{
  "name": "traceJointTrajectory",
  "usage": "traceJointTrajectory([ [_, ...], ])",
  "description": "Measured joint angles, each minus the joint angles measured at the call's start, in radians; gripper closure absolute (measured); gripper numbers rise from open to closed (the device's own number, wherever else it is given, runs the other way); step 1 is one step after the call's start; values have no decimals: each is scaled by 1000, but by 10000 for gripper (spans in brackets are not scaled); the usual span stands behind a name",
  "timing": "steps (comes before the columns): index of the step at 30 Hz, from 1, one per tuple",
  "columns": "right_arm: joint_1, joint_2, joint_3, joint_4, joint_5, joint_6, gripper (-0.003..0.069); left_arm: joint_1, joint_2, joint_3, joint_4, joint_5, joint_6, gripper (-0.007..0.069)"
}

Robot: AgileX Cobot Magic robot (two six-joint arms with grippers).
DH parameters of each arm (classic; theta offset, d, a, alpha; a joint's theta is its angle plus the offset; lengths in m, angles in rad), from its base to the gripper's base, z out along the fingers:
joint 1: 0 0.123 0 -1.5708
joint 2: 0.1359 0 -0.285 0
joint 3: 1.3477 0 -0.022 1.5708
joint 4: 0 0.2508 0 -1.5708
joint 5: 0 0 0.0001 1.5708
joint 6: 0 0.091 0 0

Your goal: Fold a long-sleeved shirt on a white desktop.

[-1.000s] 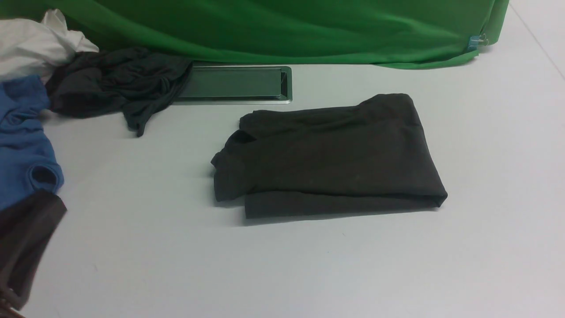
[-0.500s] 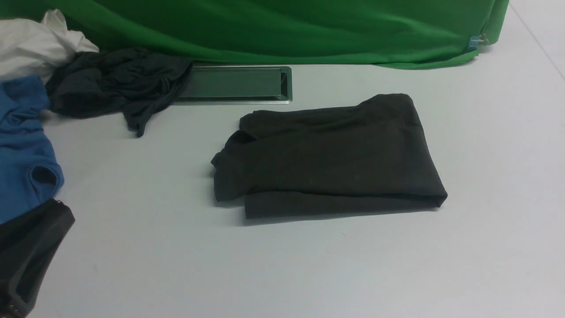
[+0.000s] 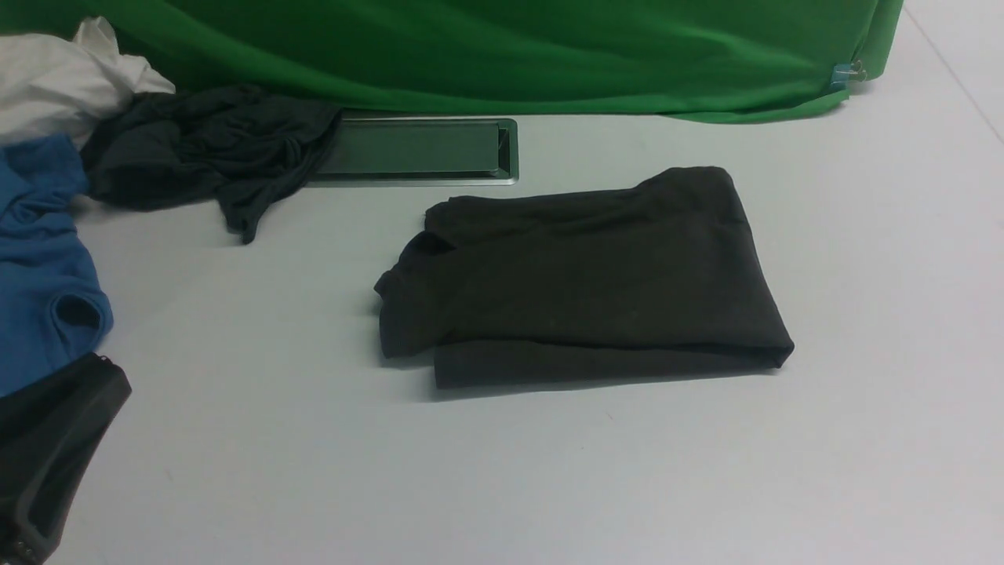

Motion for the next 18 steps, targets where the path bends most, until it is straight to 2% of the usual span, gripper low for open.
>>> traceJointTrajectory([
  [3,-33,-59,182,0,-150,-22,642,0,0,0,0,0,0,606],
  [5,-36,-61,218,0,-188,-23,642,0,0,0,0,0,0,606],
  [18,-39,-66,229,0,-126,-27,633,0,0,0,0,0,0,606],
])
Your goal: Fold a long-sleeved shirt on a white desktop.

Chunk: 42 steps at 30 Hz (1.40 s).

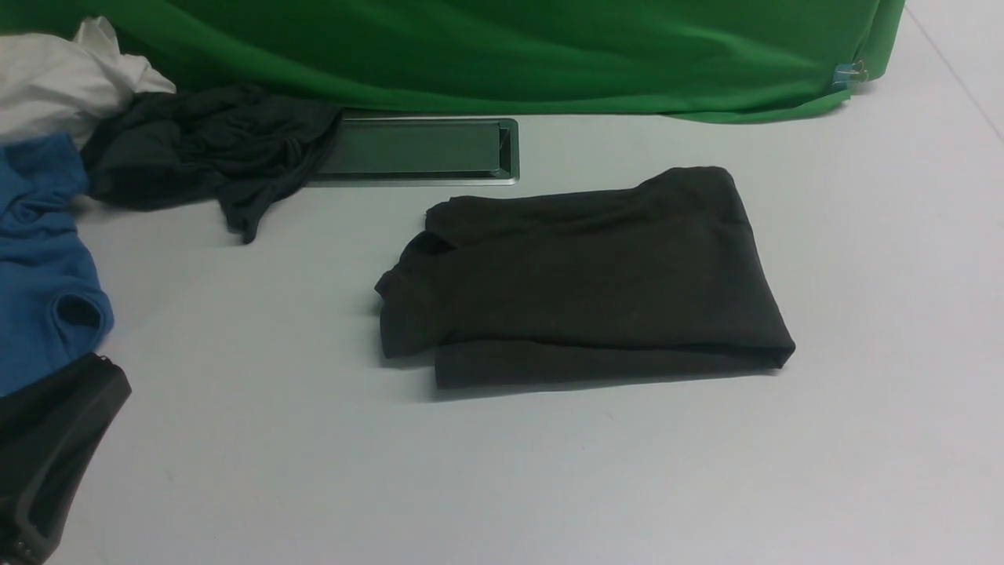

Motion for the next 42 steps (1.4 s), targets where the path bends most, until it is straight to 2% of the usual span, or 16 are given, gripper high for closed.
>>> traceJointTrajectory([
  [17,0,0,0,0,0,0,591,0,0,0,0,0,0,606],
  [21,0,0,0,0,0,-1,579,9,0,26,18,-45,-2,606],
  [23,0,0,0,0,0,-1,574,62,-11,67,21,-135,-17,606],
  [26,0,0,0,0,0,-1,567,180,-59,125,-17,-177,-23,606],
  [27,0,0,0,0,0,-1,564,247,-95,158,-36,-169,-24,606],
  [28,0,0,0,0,0,-1,564,247,-101,163,-37,-169,-24,606],
  [31,0,0,0,0,1,-1,553,351,-171,244,-70,-86,-26,606],
  [35,0,0,0,0,-2,-1,540,391,-175,259,-110,85,-32,606],
  [42,0,-1,0,0,-2,-1,522,393,-179,259,-128,93,-69,606],
])
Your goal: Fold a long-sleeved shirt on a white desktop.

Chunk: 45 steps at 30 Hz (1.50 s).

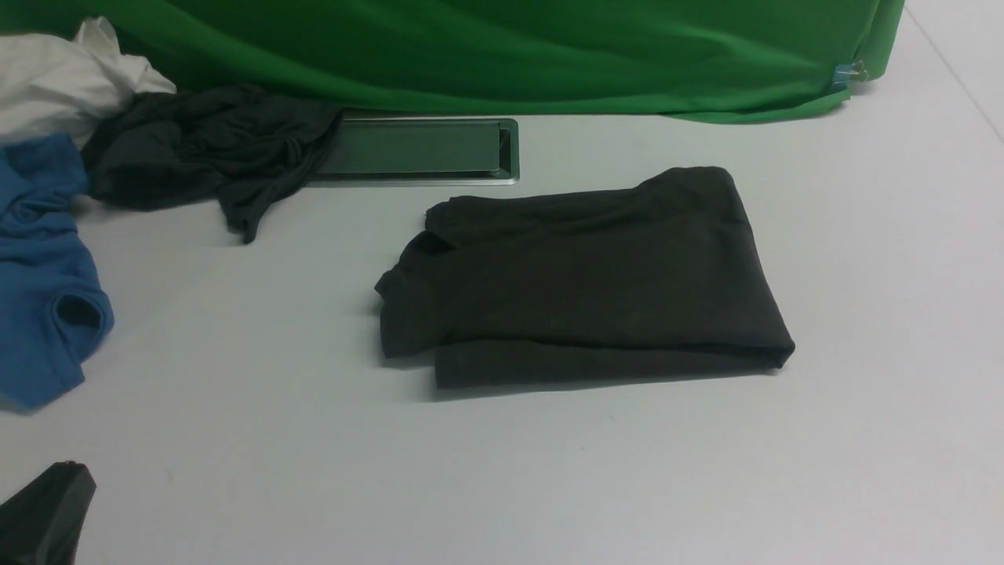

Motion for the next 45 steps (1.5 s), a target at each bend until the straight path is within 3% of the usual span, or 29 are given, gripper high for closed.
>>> traceJointTrajectory([
  [45,0,0,0,0,0,0,421,0,0,0,42,-10,0,606],
])
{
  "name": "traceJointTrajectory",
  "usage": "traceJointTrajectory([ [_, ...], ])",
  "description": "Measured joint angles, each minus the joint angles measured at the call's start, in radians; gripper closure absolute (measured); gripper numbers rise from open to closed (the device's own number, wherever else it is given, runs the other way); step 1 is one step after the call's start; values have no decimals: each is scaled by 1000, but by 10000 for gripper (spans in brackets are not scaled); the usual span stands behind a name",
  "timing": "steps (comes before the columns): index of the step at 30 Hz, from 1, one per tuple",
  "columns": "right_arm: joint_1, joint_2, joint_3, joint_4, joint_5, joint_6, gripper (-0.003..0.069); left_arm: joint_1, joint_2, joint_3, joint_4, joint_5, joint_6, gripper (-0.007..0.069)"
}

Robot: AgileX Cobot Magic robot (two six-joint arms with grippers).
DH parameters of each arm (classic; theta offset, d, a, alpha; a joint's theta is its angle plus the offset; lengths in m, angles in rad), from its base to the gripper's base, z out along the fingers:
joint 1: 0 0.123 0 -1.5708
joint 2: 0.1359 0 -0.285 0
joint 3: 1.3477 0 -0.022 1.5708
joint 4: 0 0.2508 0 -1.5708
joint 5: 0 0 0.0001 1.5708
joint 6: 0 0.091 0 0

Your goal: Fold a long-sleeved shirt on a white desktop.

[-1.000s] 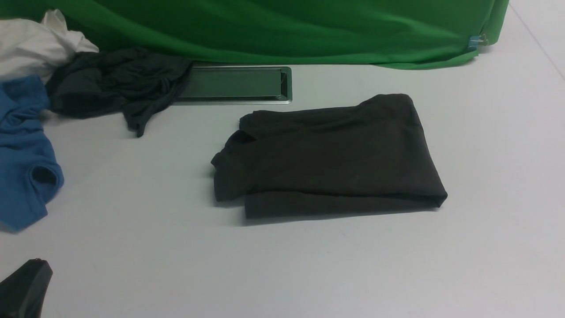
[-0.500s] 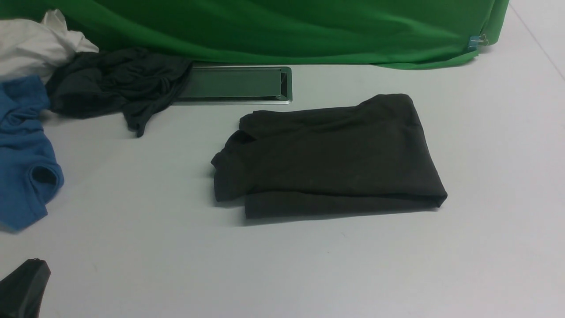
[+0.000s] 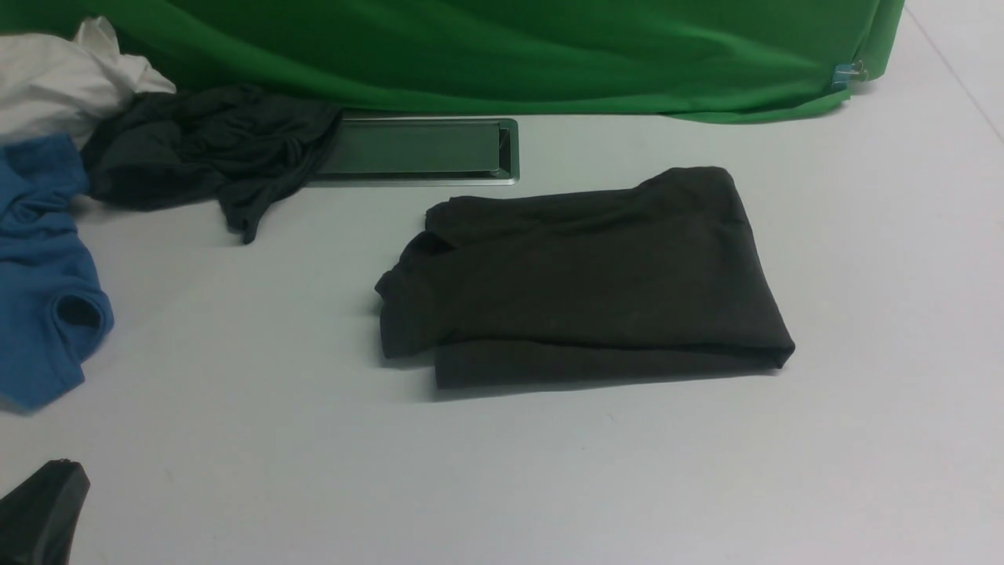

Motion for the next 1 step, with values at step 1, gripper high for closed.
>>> traceJointTrajectory([
  [1,0,0,0,0,0,0,421,0,0,0,0,0,0,606],
])
